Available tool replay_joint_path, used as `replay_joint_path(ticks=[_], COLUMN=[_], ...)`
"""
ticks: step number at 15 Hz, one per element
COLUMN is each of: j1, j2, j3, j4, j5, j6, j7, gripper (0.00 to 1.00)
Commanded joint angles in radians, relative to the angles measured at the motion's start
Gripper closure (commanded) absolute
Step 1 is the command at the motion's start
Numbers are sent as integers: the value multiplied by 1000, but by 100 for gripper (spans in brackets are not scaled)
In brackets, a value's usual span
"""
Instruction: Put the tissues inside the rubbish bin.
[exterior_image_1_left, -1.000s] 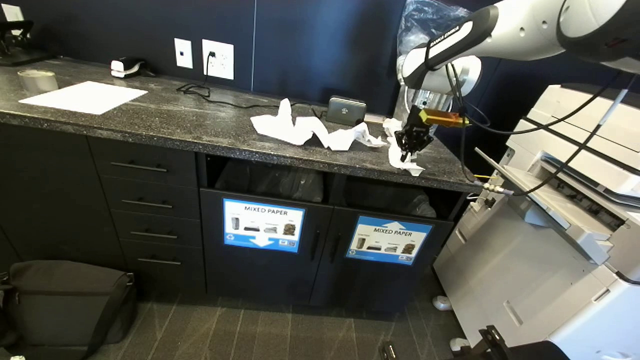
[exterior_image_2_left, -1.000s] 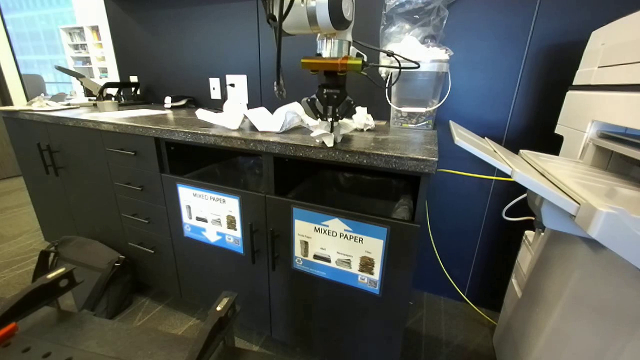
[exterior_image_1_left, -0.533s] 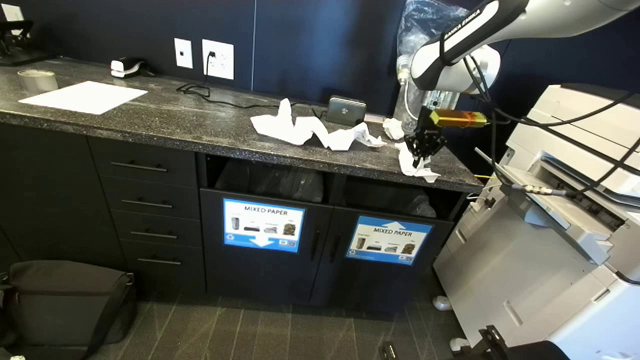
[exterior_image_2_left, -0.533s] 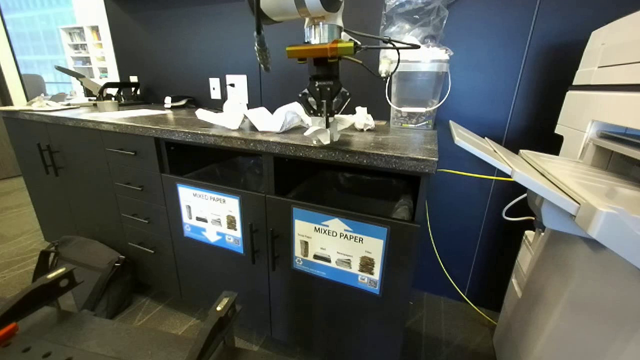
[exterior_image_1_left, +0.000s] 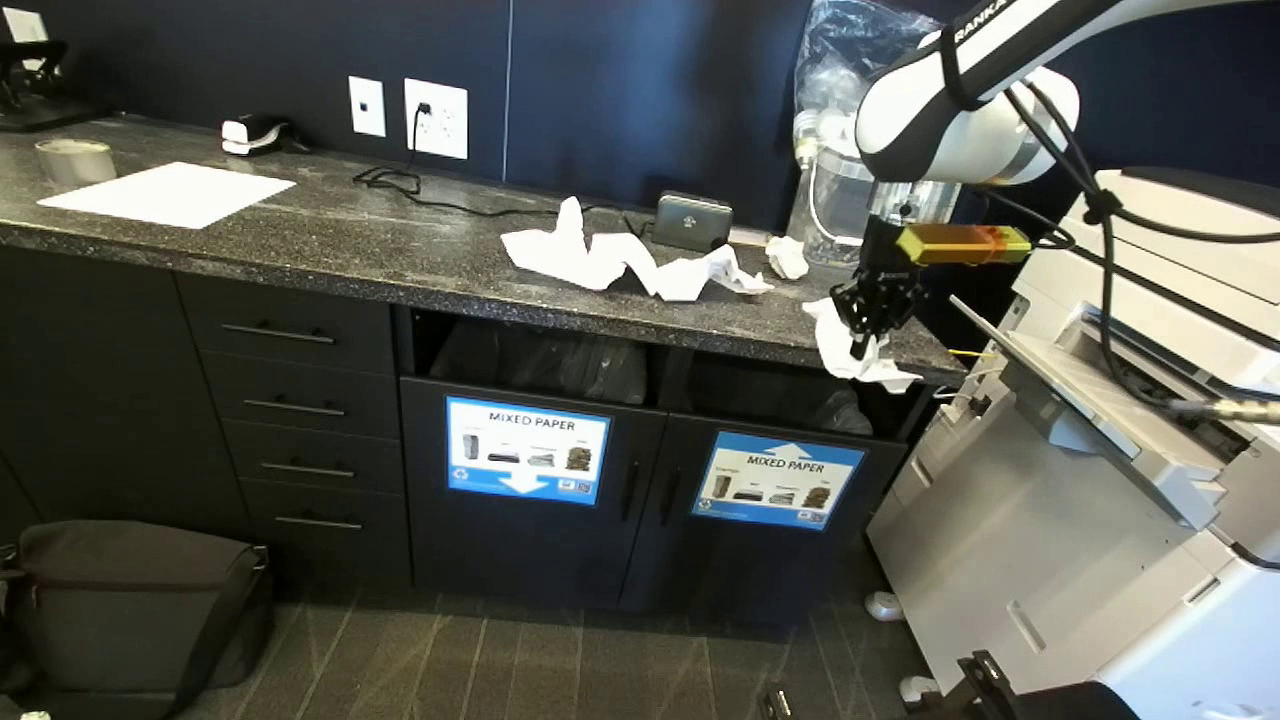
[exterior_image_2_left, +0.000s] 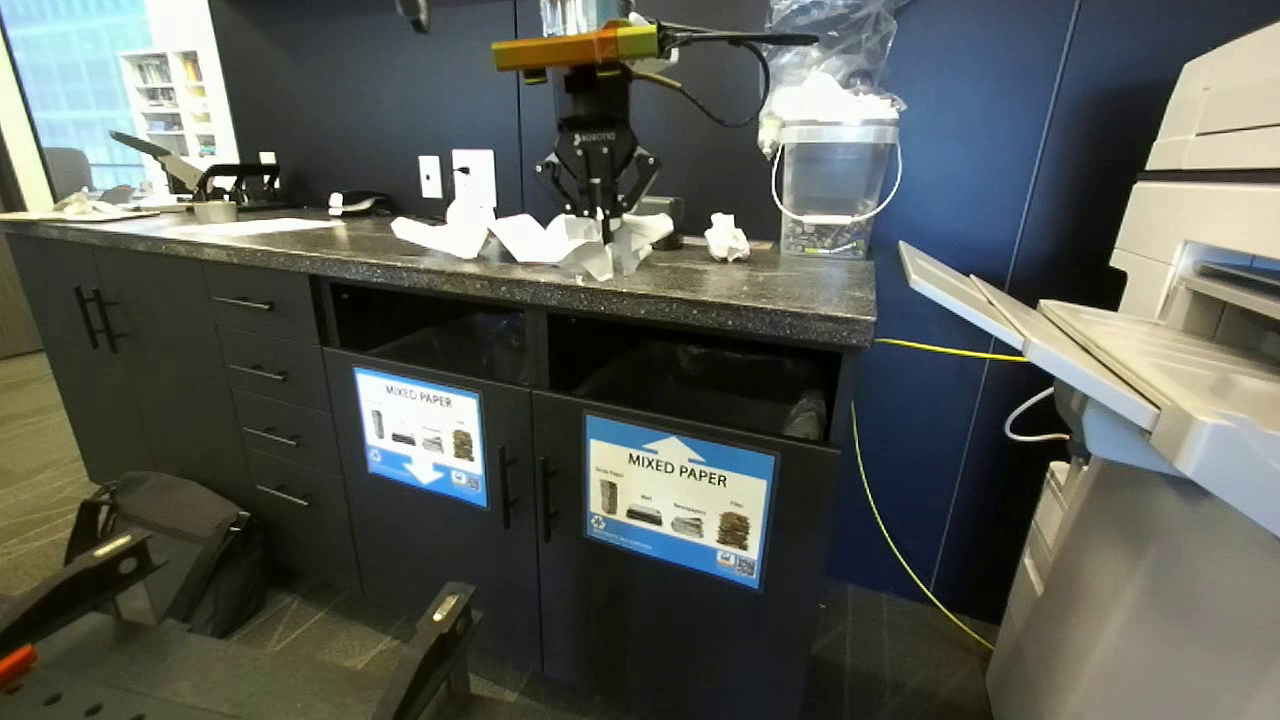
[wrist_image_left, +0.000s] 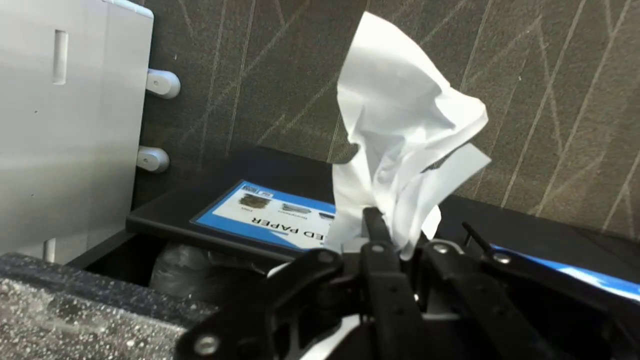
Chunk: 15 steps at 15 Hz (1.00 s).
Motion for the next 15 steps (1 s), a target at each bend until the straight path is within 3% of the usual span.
replay_joint_path(ticks=[1,5,9,15], j1=[6,8,2,-37], j2=[-128,-87,47,393], j3=[10,17,32,35], j4=[-192,-273,-286,-158], j5=[13,29,89,106], j6=[93,279,492,833], j7=[-26,-57,-68,-50], gripper=[90,91,89,89])
